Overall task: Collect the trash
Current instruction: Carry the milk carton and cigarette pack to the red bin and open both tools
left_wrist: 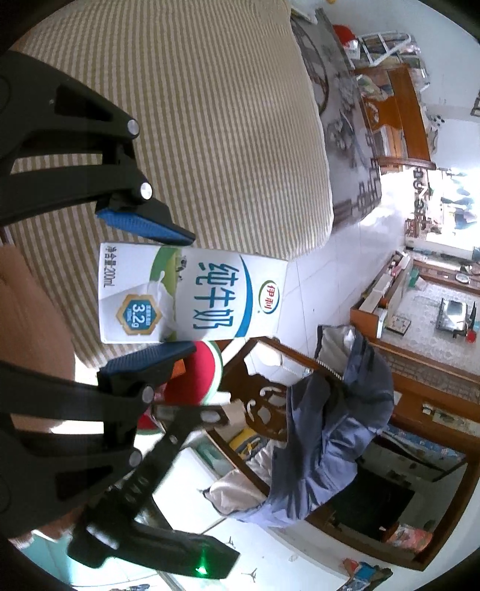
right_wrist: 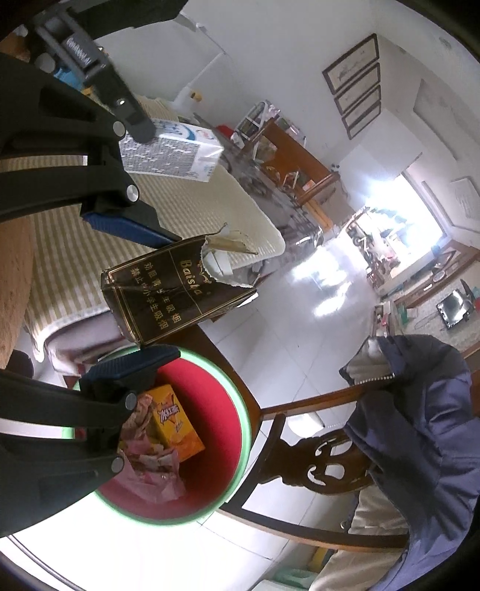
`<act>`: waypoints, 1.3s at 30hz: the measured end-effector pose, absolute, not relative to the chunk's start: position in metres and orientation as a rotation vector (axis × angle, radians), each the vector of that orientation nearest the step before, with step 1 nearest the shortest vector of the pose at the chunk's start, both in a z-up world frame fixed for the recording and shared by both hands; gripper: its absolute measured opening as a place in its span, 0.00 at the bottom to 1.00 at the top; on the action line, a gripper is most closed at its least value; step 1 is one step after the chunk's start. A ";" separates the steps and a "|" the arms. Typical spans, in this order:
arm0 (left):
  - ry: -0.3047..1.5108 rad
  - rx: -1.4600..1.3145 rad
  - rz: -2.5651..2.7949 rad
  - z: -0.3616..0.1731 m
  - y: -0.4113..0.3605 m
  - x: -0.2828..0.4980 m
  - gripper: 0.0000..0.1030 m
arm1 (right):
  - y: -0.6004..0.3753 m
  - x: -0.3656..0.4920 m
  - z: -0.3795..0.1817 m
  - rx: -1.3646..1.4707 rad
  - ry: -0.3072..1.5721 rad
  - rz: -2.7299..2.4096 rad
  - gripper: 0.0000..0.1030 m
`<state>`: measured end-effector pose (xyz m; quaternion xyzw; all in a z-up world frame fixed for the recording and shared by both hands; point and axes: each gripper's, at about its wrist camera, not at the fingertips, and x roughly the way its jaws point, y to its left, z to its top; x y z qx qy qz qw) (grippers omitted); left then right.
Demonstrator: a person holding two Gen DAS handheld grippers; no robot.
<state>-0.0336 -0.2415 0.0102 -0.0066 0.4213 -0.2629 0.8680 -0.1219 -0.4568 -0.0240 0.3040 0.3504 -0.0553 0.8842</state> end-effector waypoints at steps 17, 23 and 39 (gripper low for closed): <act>0.897 0.168 -0.638 0.006 -0.310 -0.020 0.49 | -0.505 -0.144 -0.038 0.670 0.712 -0.246 0.53; 0.887 0.222 -0.662 0.002 -0.327 -0.018 0.49 | -0.512 -0.143 -0.048 0.682 0.730 -0.257 0.53; 0.950 0.267 -0.701 -0.025 -0.357 -0.012 0.49 | -0.526 -0.145 -0.072 0.701 0.768 -0.303 0.53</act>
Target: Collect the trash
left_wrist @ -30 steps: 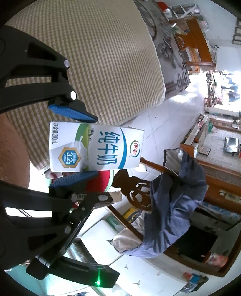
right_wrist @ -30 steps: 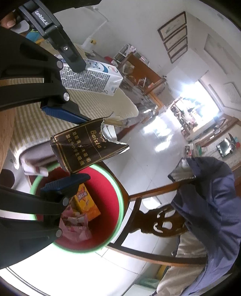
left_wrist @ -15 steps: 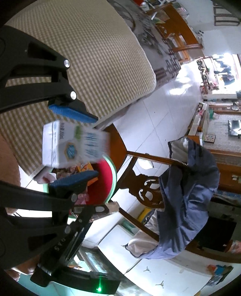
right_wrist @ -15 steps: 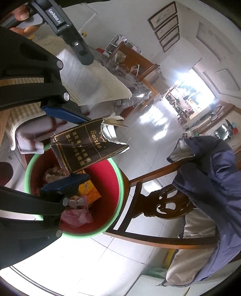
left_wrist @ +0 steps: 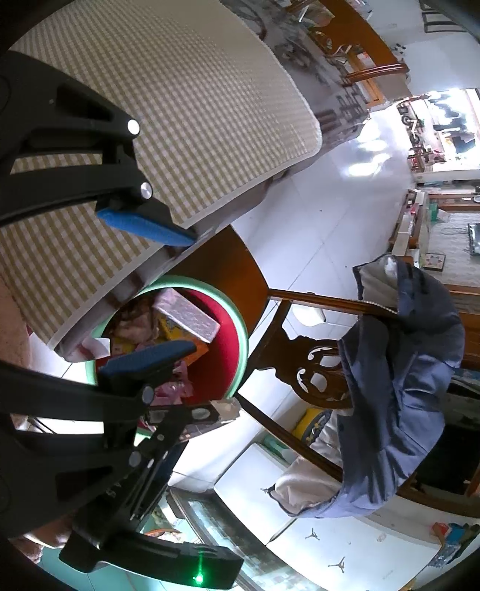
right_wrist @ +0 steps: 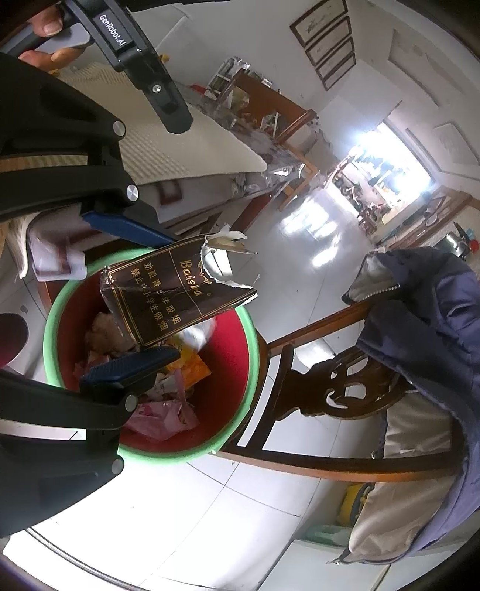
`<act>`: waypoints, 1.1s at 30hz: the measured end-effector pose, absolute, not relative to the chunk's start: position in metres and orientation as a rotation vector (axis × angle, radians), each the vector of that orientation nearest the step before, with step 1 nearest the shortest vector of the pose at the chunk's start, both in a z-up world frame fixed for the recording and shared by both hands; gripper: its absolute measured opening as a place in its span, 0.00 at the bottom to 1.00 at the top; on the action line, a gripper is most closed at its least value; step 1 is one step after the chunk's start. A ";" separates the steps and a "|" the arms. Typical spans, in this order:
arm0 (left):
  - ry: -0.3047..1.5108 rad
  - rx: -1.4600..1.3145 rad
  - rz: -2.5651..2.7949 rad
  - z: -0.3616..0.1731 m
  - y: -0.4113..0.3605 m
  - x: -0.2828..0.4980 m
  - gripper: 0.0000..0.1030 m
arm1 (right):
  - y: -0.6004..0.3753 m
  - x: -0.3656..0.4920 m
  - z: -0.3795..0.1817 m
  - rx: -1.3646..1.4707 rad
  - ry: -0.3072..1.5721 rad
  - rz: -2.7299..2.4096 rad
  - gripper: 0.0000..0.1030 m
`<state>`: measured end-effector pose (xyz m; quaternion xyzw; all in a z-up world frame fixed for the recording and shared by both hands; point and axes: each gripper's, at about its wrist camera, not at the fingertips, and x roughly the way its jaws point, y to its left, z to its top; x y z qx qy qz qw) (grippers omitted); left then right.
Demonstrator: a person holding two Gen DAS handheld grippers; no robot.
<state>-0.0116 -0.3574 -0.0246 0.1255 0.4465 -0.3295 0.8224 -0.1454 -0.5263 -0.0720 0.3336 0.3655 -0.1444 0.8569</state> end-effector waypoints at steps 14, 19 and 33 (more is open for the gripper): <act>0.953 0.167 -0.672 -0.022 -0.315 -0.004 0.64 | -0.516 -0.141 -0.081 0.694 0.812 -0.354 0.69; 0.917 0.128 -0.624 -0.018 -0.271 -0.002 0.83 | -0.493 -0.133 -0.054 0.623 0.771 -0.336 0.71; 0.607 -0.036 -0.333 0.010 -0.097 0.004 0.95 | -0.365 -0.071 0.044 0.450 0.468 -0.114 0.92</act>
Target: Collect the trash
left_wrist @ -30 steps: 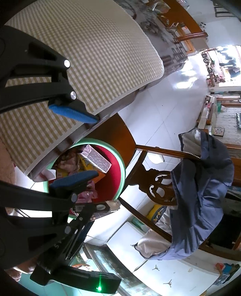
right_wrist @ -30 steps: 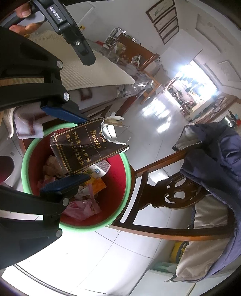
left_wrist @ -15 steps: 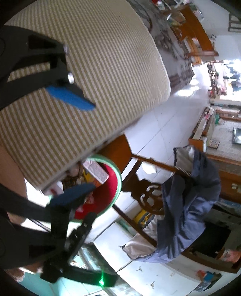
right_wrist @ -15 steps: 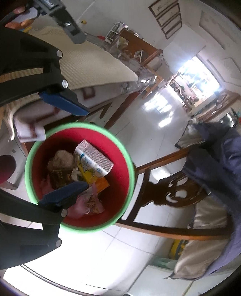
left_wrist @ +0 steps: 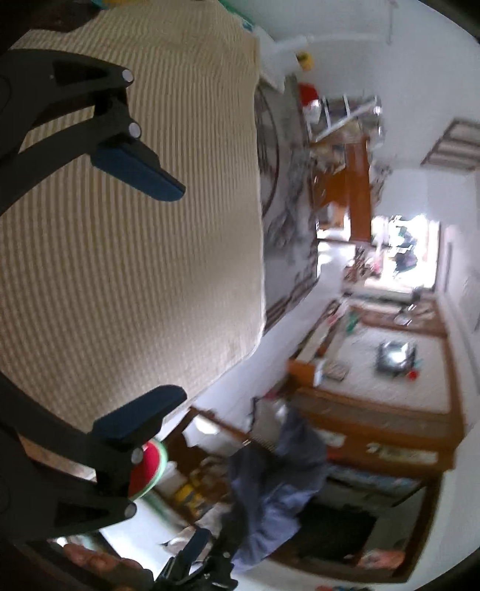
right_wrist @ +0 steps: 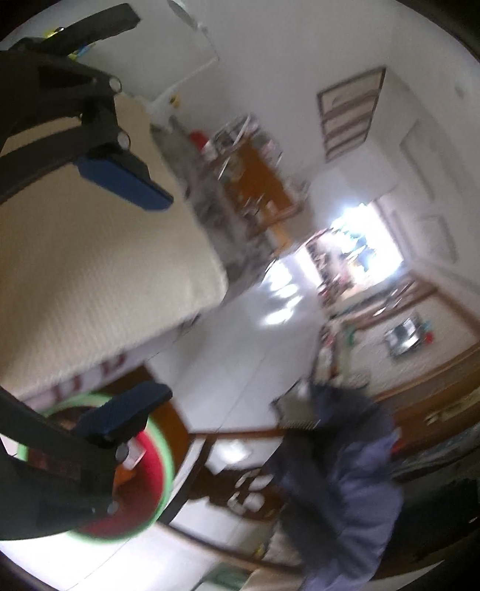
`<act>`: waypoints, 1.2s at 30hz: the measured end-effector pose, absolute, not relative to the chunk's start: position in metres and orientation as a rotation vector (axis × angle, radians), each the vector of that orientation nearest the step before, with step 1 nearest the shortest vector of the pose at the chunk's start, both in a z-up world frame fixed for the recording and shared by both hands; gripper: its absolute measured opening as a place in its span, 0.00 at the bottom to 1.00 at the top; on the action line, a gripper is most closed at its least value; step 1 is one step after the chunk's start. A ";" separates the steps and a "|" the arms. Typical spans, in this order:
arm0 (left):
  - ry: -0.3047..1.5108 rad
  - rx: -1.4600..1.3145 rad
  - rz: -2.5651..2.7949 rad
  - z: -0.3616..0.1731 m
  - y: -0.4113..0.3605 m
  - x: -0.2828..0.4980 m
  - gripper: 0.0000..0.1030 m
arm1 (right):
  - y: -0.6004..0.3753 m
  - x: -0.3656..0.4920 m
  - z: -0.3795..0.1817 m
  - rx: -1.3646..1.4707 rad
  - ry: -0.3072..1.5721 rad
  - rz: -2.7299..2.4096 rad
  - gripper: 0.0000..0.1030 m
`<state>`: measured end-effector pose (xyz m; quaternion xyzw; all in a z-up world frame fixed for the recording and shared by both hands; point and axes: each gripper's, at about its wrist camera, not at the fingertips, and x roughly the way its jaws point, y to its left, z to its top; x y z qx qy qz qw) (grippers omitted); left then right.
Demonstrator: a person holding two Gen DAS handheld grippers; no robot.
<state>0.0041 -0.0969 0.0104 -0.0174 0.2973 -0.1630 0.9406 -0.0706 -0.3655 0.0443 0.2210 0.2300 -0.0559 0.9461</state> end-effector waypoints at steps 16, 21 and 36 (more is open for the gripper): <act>0.494 -0.040 -0.154 0.017 -0.045 0.004 0.95 | -0.264 -0.042 0.014 0.151 0.455 -0.080 0.93; 0.494 0.006 -0.188 0.016 -0.050 0.001 0.95 | -0.257 -0.040 0.011 0.120 0.466 -0.055 0.93; 0.519 -0.021 -0.172 0.011 -0.040 0.006 0.95 | -0.254 -0.039 0.004 0.110 0.488 -0.041 0.93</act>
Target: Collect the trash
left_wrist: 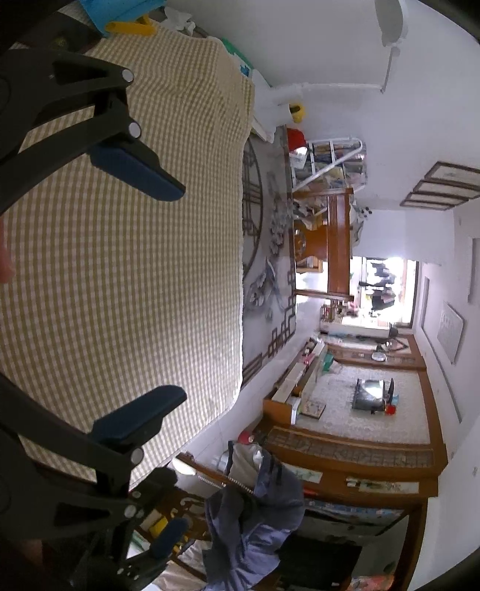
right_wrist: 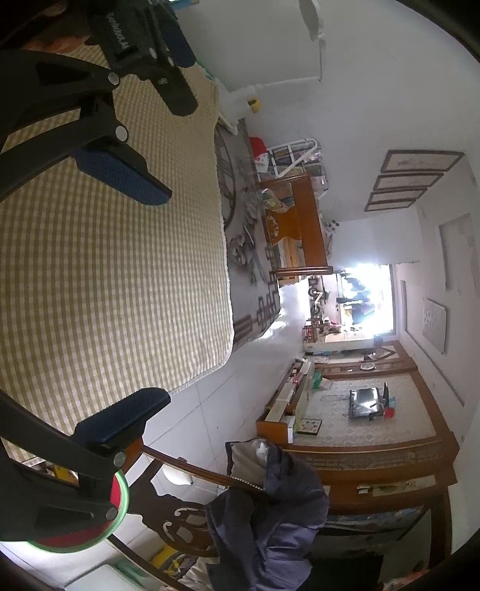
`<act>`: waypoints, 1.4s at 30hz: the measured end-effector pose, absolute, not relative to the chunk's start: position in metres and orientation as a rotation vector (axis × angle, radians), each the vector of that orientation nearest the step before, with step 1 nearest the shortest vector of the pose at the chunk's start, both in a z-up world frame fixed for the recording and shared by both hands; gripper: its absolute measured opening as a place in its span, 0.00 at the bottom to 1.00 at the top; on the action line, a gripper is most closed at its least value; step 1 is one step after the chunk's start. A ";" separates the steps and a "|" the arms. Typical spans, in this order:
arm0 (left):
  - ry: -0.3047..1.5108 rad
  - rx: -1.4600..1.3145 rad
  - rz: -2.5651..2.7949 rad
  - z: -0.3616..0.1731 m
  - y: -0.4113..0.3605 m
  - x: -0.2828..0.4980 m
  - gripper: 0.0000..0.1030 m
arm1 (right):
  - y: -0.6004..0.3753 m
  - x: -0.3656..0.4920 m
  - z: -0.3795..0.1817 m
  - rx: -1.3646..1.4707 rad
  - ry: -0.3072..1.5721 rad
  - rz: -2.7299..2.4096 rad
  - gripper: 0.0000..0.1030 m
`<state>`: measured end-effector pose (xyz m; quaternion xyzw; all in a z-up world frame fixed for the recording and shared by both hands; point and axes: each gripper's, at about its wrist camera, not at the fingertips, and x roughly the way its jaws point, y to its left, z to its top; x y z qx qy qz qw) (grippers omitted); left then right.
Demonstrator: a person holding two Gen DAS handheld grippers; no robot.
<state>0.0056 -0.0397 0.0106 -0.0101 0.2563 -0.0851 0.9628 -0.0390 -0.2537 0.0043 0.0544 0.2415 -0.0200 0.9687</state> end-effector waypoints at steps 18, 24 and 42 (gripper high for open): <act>0.509 -0.016 -0.172 0.008 -0.040 0.004 0.95 | -0.253 -0.040 0.001 0.113 0.498 -0.040 0.93; 0.529 -0.021 -0.174 0.005 -0.040 0.006 0.95 | -0.253 -0.040 0.000 0.113 0.503 -0.040 0.93; 0.539 -0.011 -0.169 0.003 -0.040 0.006 0.95 | -0.256 -0.039 -0.004 0.117 0.523 -0.041 0.93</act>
